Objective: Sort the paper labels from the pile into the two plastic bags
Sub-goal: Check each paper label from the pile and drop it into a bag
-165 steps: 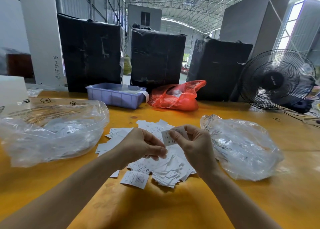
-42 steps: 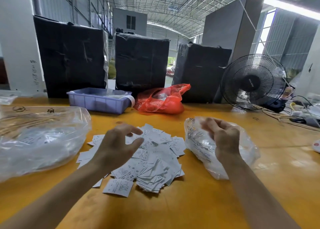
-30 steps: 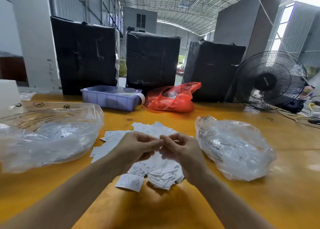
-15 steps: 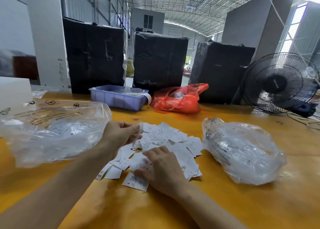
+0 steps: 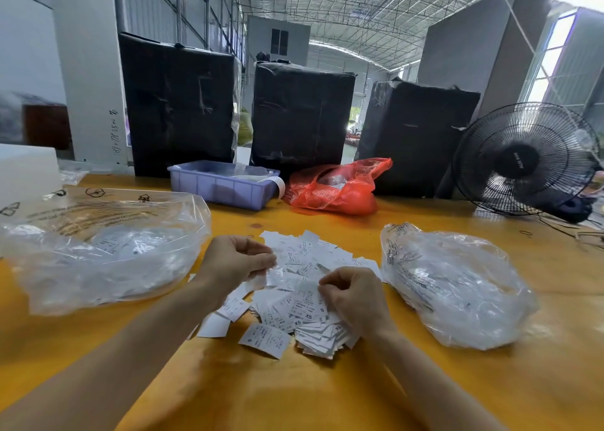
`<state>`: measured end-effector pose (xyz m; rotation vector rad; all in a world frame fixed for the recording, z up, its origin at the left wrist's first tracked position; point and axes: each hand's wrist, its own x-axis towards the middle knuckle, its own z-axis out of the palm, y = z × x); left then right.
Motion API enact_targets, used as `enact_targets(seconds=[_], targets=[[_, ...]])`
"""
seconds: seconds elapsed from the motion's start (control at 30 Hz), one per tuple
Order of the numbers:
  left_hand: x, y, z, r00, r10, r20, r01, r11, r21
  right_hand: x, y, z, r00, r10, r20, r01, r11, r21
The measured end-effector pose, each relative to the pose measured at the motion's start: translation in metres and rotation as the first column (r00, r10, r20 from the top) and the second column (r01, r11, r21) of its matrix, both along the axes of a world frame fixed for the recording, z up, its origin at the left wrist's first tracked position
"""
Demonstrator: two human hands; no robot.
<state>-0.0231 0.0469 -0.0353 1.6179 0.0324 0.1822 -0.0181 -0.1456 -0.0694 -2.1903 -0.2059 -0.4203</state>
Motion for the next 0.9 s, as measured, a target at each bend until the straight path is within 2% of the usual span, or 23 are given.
enact_targets(seconds=[0.13, 0.2, 0.33, 0.63, 0.7, 0.77, 0.83, 0.9], targets=[[0.000, 0.000, -0.001, 1.000, 0.009, 0.006, -0.009, 0.999, 0.040, 0.003, -0.003, -0.002, 0.995, -0.046, 0.091, 0.059, 0.986, -0.155], [0.001, 0.000, -0.003, 1.000, 0.015, 0.004, -0.015, 0.998, 0.061, 0.002, 0.000, -0.003, 0.994, 0.022, 0.111, 0.004, 0.973, -0.230], [0.002, 0.001, -0.005, 1.000, 0.019, -0.009, -0.018, 0.995, 0.096, 0.002, 0.010, -0.004, 0.993, 0.100, -0.059, -0.116, 0.905, -0.411], [0.001, -0.005, -0.008, 1.000, -0.016, -0.010, 0.018, 0.986, 0.166, -0.002, 0.008, -0.002, 0.996, 0.070, 0.059, -0.042, 0.921, -0.387], [0.000, -0.007, -0.008, 1.000, -0.019, -0.021, 0.022, 0.987, 0.162, -0.003, 0.006, -0.001, 0.994, 0.062, 0.093, -0.032, 0.955, -0.294], [-0.002, -0.008, -0.007, 0.999, -0.022, -0.034, 0.027, 0.987, 0.158, -0.007, 0.004, 0.002, 0.997, 0.056, 0.058, -0.052, 0.997, -0.055], [-0.003, -0.009, -0.005, 0.998, -0.033, -0.048, 0.040, 0.990, 0.136, -0.010, 0.000, 0.005, 0.995, 0.099, 0.018, -0.101, 0.975, 0.198], [-0.004, -0.010, -0.002, 0.997, -0.059, -0.050, 0.064, 0.992, 0.104, -0.012, -0.007, 0.011, 0.992, 0.123, 0.036, -0.128, 0.921, 0.369]])
